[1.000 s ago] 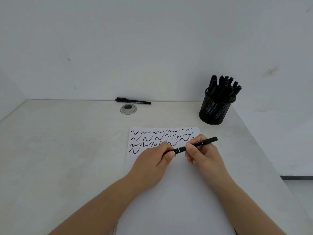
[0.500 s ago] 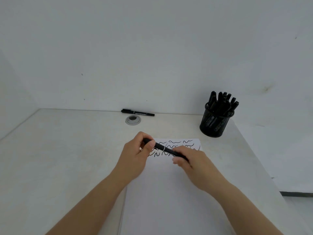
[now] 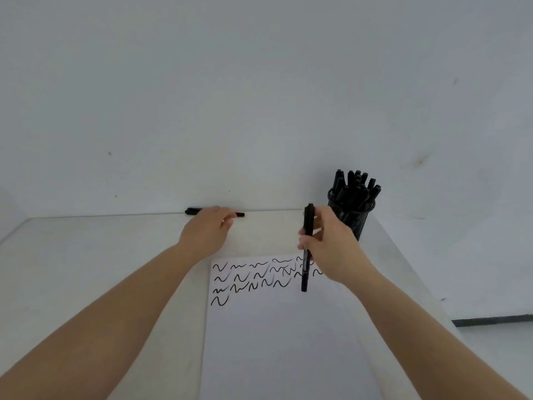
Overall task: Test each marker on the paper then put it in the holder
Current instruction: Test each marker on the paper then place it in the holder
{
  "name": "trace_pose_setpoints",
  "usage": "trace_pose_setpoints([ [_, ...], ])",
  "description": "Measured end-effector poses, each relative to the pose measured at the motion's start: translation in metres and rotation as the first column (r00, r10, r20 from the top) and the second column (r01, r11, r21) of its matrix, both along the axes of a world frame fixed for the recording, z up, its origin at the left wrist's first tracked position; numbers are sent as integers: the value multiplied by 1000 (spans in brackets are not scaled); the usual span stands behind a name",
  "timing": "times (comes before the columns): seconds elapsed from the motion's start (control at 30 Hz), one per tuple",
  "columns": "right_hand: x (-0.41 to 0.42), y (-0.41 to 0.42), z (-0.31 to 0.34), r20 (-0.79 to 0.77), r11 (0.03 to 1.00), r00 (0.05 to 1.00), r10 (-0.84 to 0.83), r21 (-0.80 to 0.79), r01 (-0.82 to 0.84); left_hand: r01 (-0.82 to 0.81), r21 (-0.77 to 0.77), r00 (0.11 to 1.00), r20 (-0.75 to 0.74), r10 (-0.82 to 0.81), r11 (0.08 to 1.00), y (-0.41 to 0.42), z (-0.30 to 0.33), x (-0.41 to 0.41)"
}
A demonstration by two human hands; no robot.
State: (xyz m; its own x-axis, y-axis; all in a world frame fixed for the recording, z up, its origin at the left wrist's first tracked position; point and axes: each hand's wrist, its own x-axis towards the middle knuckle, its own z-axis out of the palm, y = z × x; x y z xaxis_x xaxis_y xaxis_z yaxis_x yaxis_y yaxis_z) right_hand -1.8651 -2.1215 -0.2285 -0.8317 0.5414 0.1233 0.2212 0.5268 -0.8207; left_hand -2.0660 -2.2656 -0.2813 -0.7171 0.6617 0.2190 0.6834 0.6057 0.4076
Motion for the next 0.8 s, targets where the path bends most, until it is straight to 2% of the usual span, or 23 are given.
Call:
trace_pose_setpoints([
  [0.1, -3, 25, 13, -160, 994, 982, -101, 31, 107, -90, -136, 986, -153, 69, 987, -2, -16, -33],
  [0.23, -5, 55, 23, -259, 968, 953, -158, 151, 202, -147, -160, 955, -281, 98, 976, -4, -31, -51],
  [0.4, -12, 78, 27, -416, 935, 877, -242, 142, 325, -123, -251, 929, -370, 22, 960, 6, -30, -60],
  [0.57, -21, 90, 30, -551, 901, 760, -345, 34, 433, -124, -274, 935, -354, 20, 954, 16, -27, -57],
  [0.7, -26, 99, 33, -536, 896, 782, -318, 99, 432, -68, -140, 964, -264, 28, 988, 26, -23, -41],
  [0.8, -29, 101, 26, -467, 892, 832, -298, 173, 417, 44, -10, 987, -151, -45, 999, 31, -19, -21],
])
